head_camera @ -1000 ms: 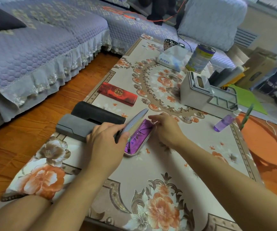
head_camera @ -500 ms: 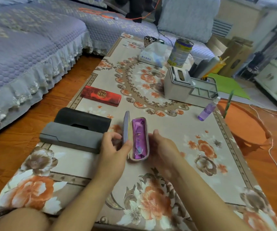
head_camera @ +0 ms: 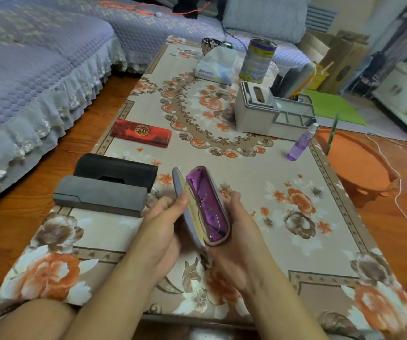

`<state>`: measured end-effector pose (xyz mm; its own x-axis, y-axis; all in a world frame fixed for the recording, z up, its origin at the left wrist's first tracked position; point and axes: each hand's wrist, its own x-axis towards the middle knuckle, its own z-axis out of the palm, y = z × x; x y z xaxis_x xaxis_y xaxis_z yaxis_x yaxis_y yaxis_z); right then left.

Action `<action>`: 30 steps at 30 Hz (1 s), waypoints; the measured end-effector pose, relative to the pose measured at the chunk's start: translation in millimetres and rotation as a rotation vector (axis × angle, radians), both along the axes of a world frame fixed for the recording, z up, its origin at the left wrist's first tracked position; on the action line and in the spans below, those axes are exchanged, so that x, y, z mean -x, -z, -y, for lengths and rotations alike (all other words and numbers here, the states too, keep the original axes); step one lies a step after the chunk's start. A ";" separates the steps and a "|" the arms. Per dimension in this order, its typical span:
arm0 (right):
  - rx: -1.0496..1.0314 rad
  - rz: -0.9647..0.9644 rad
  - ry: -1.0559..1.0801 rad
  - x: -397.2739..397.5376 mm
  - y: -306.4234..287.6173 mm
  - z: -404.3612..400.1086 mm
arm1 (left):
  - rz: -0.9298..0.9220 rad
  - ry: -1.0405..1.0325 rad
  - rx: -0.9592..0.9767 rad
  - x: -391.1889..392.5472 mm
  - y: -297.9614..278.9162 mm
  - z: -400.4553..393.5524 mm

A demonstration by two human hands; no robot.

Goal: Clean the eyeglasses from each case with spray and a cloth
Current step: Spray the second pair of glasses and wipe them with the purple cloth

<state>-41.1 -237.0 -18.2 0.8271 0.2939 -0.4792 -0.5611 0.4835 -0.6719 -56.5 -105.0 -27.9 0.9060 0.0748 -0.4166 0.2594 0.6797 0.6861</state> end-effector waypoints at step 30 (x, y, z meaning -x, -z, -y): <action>1.086 1.010 -0.790 -38.9 -55.8 38.3 | 0.385 0.522 -1.242 19.9 -30.1 -72.7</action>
<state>-2.2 -275.3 37.7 0.7299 0.6709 -0.1310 0.4117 -0.5845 -0.6992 -76.4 -32.2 2.2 0.9842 -0.1700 -0.0501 -0.0488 -0.5316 0.8456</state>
